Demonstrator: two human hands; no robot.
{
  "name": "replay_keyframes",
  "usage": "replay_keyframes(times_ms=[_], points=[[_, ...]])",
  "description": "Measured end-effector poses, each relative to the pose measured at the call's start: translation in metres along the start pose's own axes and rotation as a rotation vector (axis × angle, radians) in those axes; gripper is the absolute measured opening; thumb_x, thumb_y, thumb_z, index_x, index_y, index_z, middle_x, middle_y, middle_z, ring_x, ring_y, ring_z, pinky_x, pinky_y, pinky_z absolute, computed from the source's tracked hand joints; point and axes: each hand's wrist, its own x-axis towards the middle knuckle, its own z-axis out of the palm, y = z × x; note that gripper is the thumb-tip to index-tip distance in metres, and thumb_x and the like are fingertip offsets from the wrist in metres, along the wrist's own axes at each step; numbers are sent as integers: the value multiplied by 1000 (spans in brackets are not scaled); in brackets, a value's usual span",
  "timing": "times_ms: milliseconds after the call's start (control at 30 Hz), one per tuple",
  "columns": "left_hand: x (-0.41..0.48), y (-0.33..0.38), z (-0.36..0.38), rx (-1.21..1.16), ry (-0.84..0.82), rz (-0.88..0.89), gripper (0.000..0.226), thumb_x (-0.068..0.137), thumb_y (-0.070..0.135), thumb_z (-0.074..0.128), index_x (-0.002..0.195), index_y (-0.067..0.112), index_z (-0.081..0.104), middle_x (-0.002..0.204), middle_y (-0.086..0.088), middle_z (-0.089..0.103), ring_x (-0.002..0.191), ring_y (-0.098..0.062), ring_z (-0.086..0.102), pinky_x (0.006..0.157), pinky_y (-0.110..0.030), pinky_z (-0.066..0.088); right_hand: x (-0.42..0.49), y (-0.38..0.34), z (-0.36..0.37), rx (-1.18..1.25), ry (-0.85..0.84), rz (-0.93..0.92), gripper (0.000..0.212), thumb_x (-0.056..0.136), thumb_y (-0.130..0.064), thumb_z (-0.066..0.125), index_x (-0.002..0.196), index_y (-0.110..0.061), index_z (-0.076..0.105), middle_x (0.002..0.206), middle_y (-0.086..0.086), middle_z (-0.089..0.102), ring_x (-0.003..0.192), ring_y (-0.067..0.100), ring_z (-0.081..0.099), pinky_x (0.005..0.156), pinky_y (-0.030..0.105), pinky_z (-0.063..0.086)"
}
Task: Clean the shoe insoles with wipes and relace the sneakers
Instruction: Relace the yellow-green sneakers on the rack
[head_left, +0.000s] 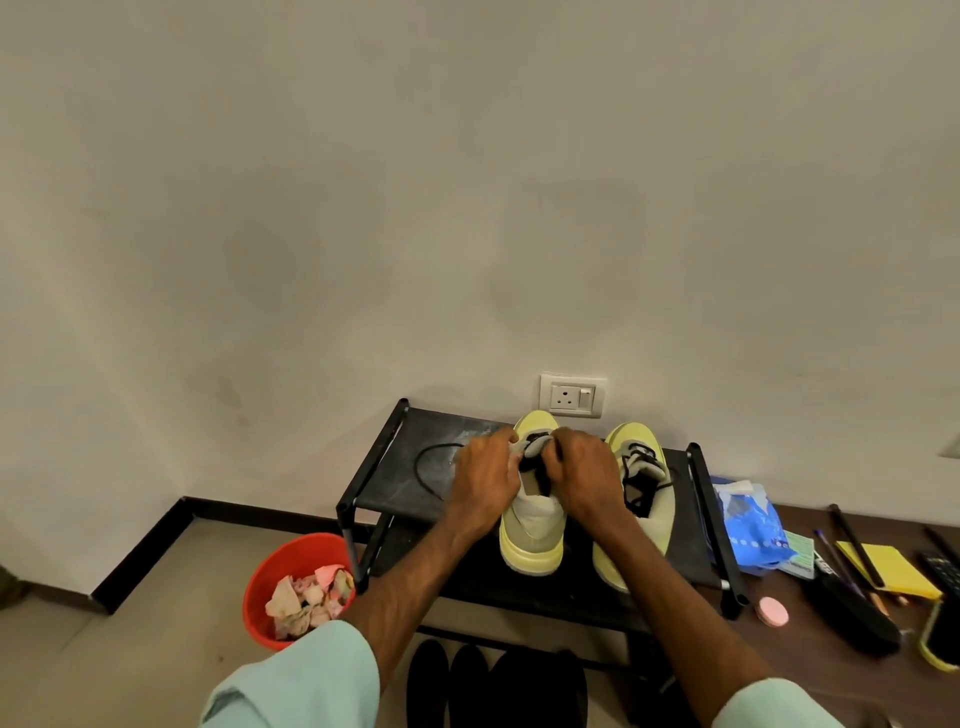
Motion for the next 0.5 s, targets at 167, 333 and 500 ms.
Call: replay_keyframes(times_ms=[167,333,500], points=[[-1,6,0,88,-56,161,32,93,18,62,124,21,57,109,-5,69,94,-24,67,80,-41,57,8,2,-12,154,-20,21,29,95,-29,56,80,-9,69,74,9,69,66,27,64,60,40,55],[7,23,0,227,-29,162,20,91,16,66,111,14,65,115,-7,62,92,-24,65,73,-34,55,8,4,-20,87,-111,-31,25,96,-27,57,87,-9,72,81,11,72,73,29,67,67,42,58],[15,22,0,293,-40,250,12,98,18,59,108,11,61,106,-10,67,93,-26,65,74,-30,47,3,3,-21,-21,-144,-97,15,90,-22,72,101,-12,73,100,10,69,90,28,65,70,33,50]])
